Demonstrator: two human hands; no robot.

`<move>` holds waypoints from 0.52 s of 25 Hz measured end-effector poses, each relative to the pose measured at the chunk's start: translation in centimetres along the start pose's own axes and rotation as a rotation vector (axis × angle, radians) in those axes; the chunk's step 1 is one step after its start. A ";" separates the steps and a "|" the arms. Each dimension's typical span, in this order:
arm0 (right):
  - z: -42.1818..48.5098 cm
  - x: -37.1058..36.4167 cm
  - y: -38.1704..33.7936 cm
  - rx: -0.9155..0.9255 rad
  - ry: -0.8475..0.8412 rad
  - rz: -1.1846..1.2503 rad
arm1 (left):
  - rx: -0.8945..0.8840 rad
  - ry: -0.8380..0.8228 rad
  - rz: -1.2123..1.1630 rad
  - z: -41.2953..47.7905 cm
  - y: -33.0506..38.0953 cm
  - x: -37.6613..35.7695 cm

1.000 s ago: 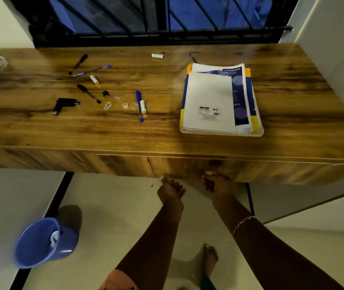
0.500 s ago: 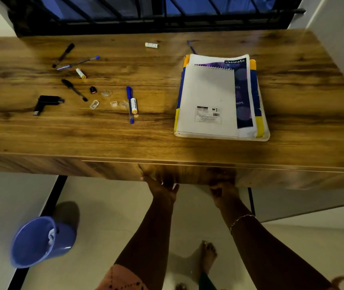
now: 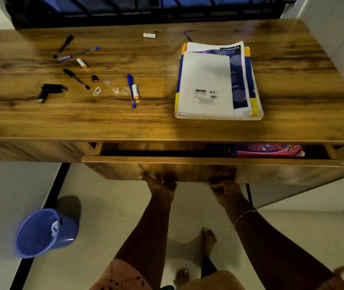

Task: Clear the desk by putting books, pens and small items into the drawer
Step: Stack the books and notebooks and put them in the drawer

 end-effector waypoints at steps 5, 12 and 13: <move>-2.4 3.5 1.8 -0.005 -0.030 -0.008 | -0.025 0.005 0.008 -3.0 -1.6 3.5; -6.0 7.9 4.3 -0.044 0.031 -0.036 | -0.041 0.039 -0.044 -7.4 -3.7 8.0; -6.6 8.3 4.5 -0.039 0.020 -0.030 | -0.047 0.025 -0.061 -7.9 -3.9 8.6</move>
Point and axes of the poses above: each hand's wrist, its own z-axis towards the middle knuckle, its own x-axis out of the back of the hand, y = z × x, the point moved 4 cm from there along z, towards the middle knuckle, and after that the axes turned 5 degrees about z, right-handed, at the moved point
